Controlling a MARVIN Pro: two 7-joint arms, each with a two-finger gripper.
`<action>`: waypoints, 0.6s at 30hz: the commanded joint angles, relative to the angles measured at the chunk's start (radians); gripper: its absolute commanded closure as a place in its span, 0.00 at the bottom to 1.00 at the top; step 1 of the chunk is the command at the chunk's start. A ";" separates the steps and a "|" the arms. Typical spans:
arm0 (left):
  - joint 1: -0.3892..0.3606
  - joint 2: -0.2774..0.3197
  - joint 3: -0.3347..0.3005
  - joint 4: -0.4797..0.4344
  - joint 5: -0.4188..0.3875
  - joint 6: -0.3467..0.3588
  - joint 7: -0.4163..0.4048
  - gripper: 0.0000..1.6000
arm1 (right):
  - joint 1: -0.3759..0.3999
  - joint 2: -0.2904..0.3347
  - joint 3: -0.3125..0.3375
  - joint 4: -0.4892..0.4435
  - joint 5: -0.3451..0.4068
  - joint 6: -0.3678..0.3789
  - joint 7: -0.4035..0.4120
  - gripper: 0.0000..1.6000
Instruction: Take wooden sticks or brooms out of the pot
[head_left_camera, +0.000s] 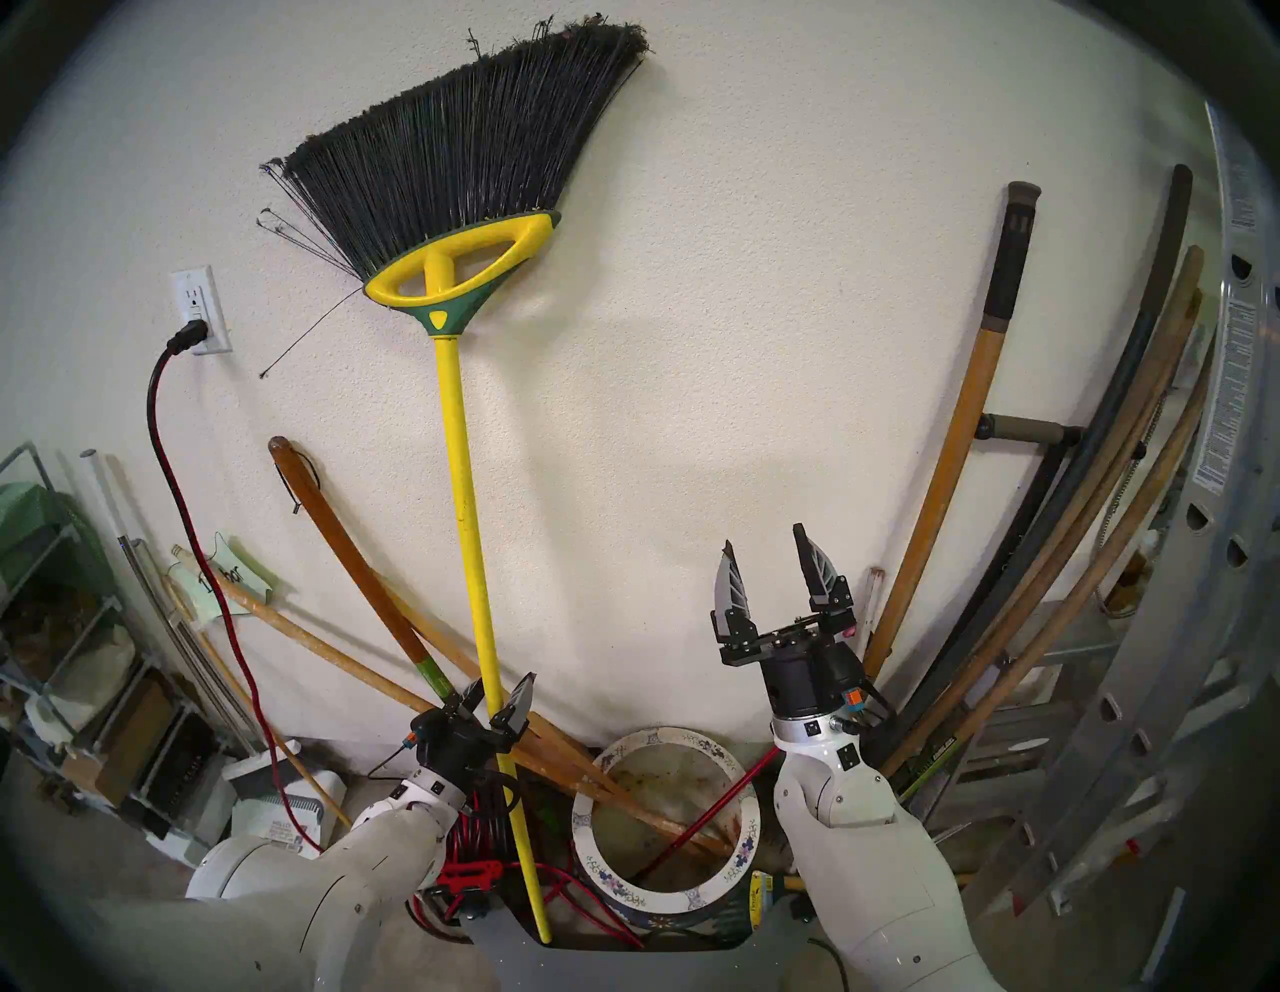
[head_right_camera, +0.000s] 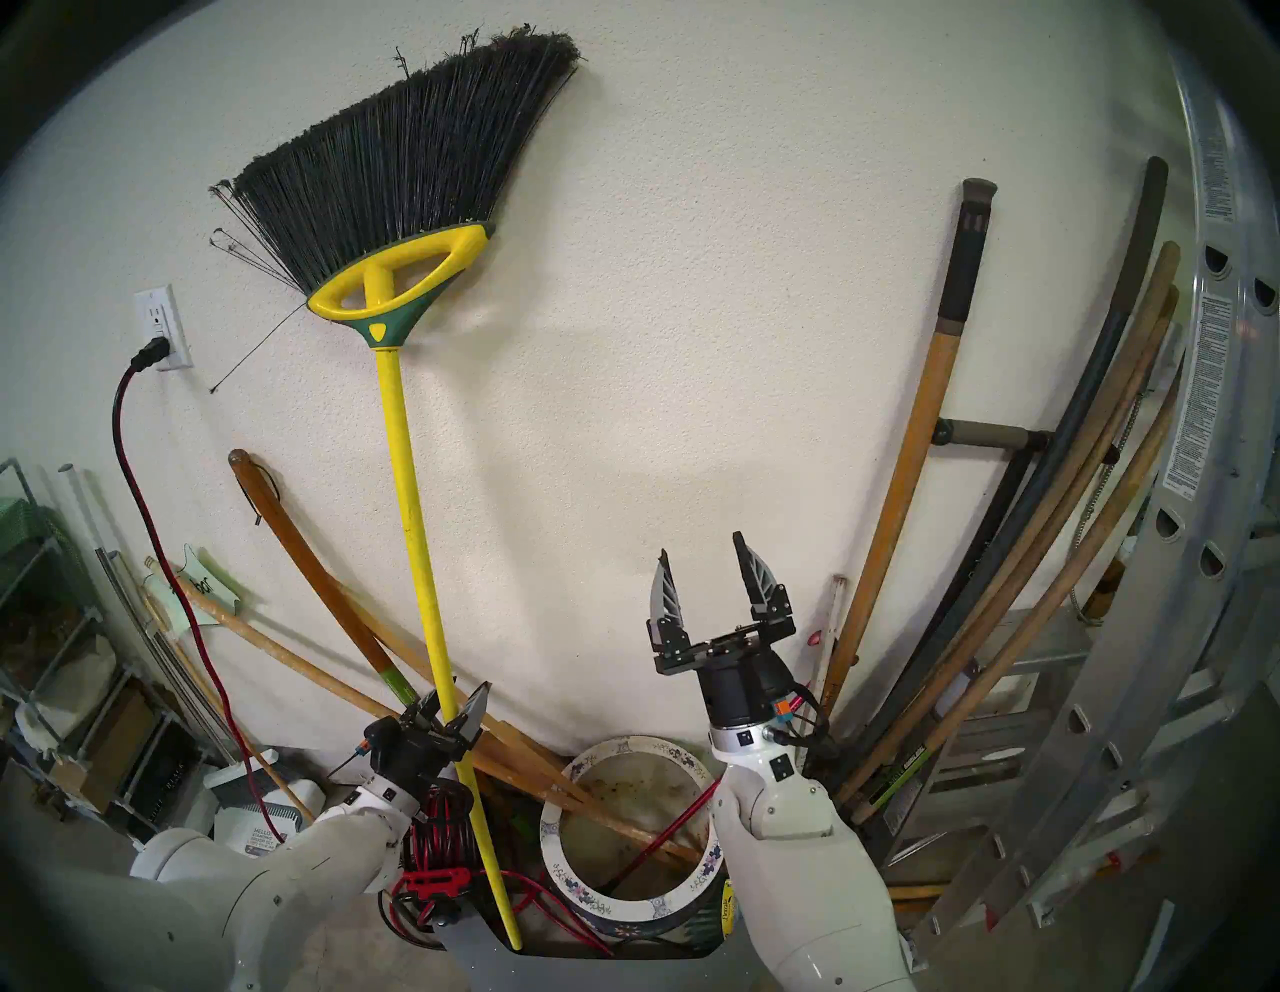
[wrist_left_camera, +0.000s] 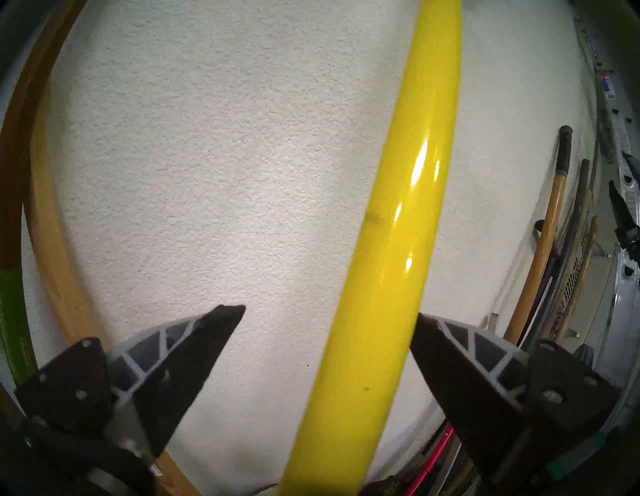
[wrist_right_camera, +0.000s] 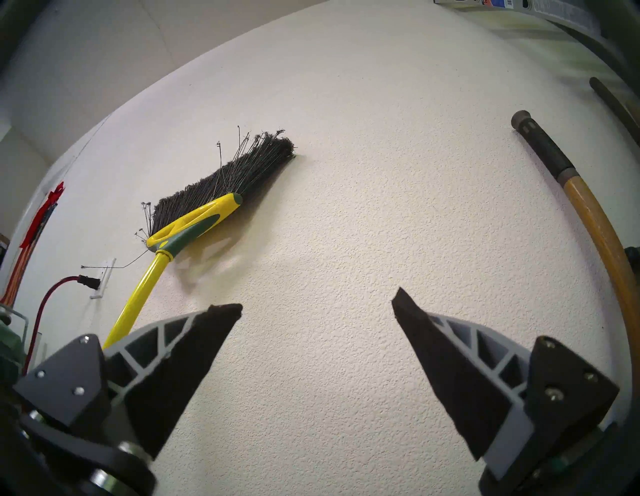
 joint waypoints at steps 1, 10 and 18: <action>0.011 0.004 -0.025 -0.019 -0.030 0.010 -0.067 0.00 | 0.002 -0.012 0.002 -0.001 0.008 0.000 0.014 0.00; 0.028 0.011 -0.031 -0.049 -0.036 0.017 -0.099 0.00 | 0.001 -0.020 0.011 0.000 0.020 0.000 0.037 0.00; 0.041 0.011 -0.030 -0.072 -0.040 0.033 -0.121 0.00 | 0.001 -0.026 0.018 0.002 0.030 0.000 0.057 0.00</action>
